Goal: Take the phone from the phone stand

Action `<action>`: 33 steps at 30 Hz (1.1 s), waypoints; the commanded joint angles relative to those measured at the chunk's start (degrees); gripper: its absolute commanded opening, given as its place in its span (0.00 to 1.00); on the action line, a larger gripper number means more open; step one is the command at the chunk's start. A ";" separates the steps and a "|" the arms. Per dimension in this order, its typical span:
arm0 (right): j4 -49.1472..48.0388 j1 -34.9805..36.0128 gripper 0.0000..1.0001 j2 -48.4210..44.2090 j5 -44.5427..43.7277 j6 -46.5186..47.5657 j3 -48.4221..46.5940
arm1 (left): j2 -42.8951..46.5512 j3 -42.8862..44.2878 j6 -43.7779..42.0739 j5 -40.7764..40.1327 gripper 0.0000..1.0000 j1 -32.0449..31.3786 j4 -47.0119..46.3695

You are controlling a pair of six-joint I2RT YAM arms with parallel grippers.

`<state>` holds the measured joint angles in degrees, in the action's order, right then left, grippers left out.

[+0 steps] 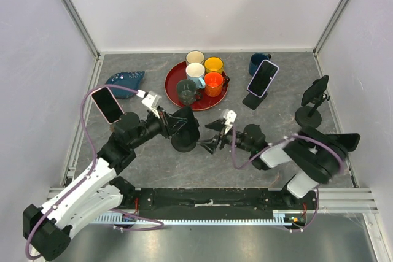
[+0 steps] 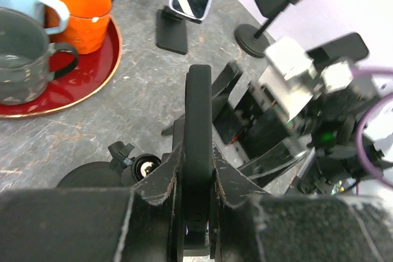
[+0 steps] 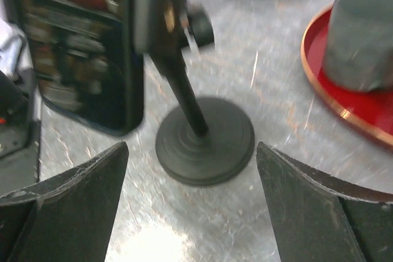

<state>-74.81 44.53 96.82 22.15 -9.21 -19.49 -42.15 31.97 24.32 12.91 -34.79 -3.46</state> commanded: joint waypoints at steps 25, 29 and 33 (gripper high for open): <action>62.85 -3.75 0.98 -32.83 17.57 14.14 -21.91 | -13.21 7.67 -10.52 33.75 0.02 2.70 -10.59; 61.01 -3.67 0.98 -30.38 20.20 12.47 -22.61 | -16.03 10.74 -11.04 37.53 0.02 5.07 -10.86; 60.74 -3.75 0.98 -30.63 17.15 11.32 -23.58 | -19.37 13.56 -11.04 42.54 0.02 9.11 -11.74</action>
<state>-12.14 40.88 66.59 39.22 3.20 -39.75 -59.86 39.77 14.90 47.00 -28.95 -9.91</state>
